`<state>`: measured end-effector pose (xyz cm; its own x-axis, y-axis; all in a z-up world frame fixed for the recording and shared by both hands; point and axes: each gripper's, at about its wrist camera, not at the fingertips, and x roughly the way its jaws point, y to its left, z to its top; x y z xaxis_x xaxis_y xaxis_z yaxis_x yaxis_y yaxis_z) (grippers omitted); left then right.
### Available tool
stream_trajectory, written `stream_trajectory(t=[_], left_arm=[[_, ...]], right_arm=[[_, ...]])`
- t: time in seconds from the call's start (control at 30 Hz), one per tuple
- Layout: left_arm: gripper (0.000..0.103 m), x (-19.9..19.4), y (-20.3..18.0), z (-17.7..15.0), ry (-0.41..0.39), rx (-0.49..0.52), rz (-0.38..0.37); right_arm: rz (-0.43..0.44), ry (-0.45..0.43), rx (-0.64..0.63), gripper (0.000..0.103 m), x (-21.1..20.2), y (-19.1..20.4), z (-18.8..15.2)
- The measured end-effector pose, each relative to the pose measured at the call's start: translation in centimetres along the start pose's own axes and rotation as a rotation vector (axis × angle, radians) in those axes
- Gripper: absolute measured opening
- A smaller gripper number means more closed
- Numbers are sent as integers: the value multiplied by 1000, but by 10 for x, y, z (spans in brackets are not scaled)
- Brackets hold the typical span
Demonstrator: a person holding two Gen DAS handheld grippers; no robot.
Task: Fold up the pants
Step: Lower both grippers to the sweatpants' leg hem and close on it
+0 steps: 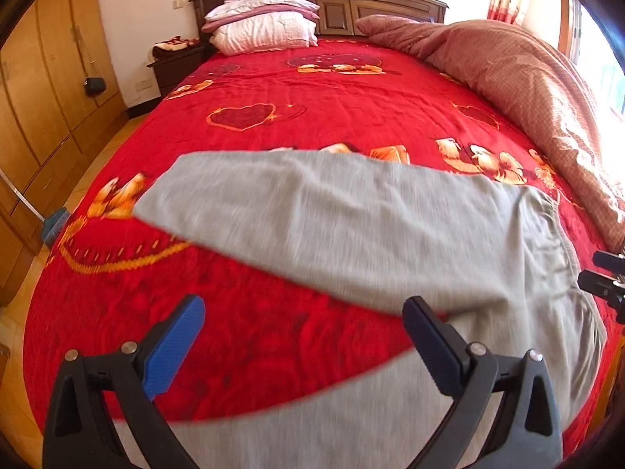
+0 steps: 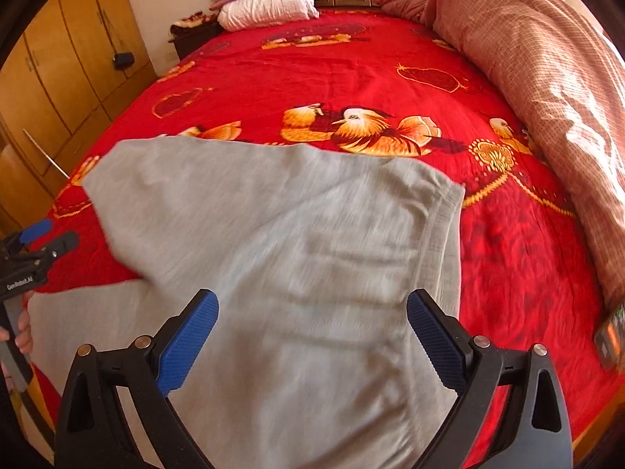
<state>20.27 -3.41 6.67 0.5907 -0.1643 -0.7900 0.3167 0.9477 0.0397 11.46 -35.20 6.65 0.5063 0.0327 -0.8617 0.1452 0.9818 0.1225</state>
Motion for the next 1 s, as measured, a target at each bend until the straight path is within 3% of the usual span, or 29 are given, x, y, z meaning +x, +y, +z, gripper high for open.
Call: stream_trajectory(t=[0.37,0.6,0.73,0.83,1.0], left_arm=[[103,86,-11,87,93,65,-55],[103,147,4,132,159,108,-32],[102,175,14,148,185,127,-32],[97,198,17,157,226,155,-65],[98,220,22,160,262,191,-124]], right_arm=[[-79,83,-49,99,58,-30,71],[-86,149,-109,99,97,-35,107],[-24,206,-96,99,122,-39,120],[-17,247,-95,99,139,-41,124],[-30,261,-172,103,153,-36,126]])
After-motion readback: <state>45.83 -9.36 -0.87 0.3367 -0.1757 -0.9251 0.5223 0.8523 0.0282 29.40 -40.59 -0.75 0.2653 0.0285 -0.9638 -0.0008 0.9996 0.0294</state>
